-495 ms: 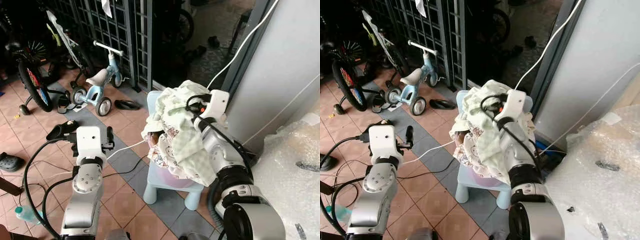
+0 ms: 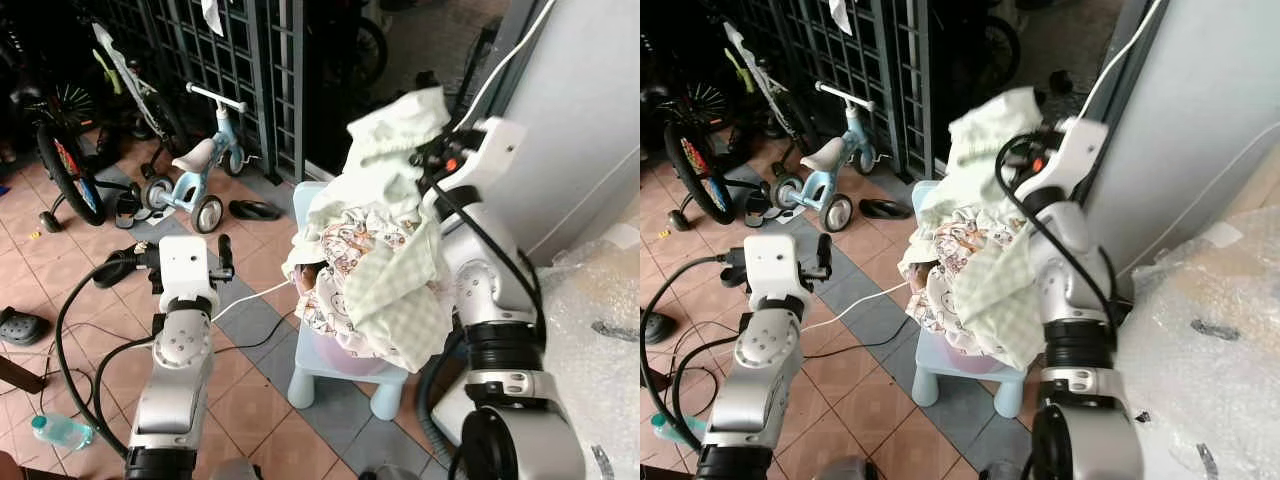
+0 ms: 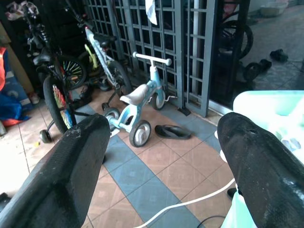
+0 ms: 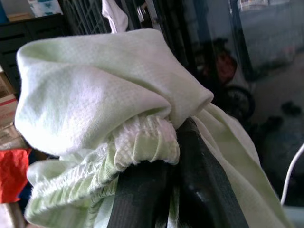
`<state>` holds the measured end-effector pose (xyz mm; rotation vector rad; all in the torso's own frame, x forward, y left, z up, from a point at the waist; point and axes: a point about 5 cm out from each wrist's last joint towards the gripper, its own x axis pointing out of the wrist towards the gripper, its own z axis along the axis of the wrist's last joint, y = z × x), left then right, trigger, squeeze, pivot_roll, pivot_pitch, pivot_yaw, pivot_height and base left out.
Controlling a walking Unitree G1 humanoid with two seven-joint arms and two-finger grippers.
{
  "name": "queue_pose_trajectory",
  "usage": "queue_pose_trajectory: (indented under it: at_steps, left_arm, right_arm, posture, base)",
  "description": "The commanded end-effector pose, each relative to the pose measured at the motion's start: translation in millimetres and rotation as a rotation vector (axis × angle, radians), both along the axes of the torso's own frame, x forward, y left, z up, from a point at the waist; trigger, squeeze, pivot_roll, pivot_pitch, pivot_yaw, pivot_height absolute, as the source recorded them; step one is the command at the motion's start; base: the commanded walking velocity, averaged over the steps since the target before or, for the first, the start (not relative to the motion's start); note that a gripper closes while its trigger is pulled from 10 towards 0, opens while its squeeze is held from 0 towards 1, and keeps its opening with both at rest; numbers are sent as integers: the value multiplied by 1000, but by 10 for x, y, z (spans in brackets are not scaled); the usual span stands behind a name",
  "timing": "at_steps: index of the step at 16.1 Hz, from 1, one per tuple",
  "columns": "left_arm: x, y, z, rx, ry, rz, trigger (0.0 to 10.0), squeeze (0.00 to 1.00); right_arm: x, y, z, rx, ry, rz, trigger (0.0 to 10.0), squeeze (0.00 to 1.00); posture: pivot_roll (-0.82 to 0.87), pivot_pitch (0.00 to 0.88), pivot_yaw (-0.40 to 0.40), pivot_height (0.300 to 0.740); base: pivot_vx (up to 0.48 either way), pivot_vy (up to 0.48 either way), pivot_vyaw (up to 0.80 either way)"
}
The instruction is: Clothes washing
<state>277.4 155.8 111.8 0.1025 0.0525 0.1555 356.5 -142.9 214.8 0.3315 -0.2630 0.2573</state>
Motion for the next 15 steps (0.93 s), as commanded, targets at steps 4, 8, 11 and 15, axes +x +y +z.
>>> queue_pose_trajectory:
  at_steps: [4,8,11,15]
  left_arm:
    - [74,-1,4,4,-12,2,10000,0]
    - [91,-7,3,10,-21,6,10000,0]
    - [91,-7,-12,22,-22,27,10000,0]
    - [101,-47,-9,11,-25,10,10000,0]
  right_arm:
    - [-18,-345,512,-242,-203,-257,0,0]
    - [-38,-600,505,-328,-178,-405,0,0]
    - [-57,-567,201,-354,-71,-362,0,0]
    - [-129,-331,-239,-331,85,-220,0,0]
  posture:
    - [10,0,28,740]
    - [4,0,30,740]
    - [0,0,29,740]
    - [1,0,27,740]
  base:
    - [0,0,0]
    - [0,0,0]
    - [0,0,0]
    - [0,0,0]
